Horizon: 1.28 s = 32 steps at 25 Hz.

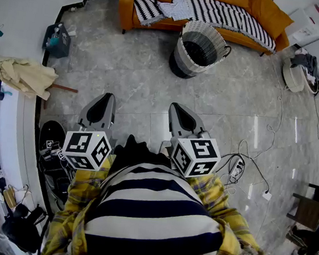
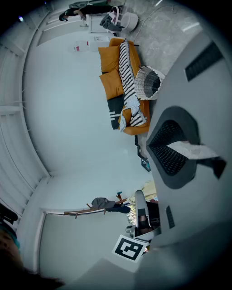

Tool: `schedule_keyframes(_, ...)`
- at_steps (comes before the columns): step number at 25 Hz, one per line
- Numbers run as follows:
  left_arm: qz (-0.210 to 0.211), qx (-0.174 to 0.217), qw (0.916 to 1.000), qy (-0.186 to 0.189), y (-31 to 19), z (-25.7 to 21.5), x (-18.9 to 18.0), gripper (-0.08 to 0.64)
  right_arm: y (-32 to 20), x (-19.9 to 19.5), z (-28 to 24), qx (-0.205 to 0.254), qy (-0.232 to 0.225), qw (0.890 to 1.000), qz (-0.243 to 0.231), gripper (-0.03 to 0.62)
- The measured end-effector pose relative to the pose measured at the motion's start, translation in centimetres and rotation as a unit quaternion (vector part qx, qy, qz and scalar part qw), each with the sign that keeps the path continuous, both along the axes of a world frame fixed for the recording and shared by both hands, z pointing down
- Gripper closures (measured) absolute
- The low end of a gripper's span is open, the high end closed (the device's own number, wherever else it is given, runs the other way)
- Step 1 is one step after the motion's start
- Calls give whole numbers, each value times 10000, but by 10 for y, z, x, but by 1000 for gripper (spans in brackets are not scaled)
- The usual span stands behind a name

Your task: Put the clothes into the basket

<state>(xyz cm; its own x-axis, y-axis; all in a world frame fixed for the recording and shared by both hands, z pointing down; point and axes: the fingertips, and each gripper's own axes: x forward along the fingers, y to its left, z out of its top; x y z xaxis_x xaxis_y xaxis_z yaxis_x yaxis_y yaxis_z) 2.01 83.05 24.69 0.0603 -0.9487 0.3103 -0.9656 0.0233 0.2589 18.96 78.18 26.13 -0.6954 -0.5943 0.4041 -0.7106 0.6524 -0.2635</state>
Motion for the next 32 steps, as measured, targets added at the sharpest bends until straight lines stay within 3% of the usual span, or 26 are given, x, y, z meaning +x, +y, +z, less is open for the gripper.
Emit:
schedule_keyframes(17, 2, 68, 10000, 9, 15, 0, -17, 528, 5, -16, 7, -69, 87, 9999, -43, 566)
schedule_keyframes(32, -329, 72, 9993, -165, 47, 2, -74, 526, 19, -84, 8, 25, 8, 9986, -524, 566)
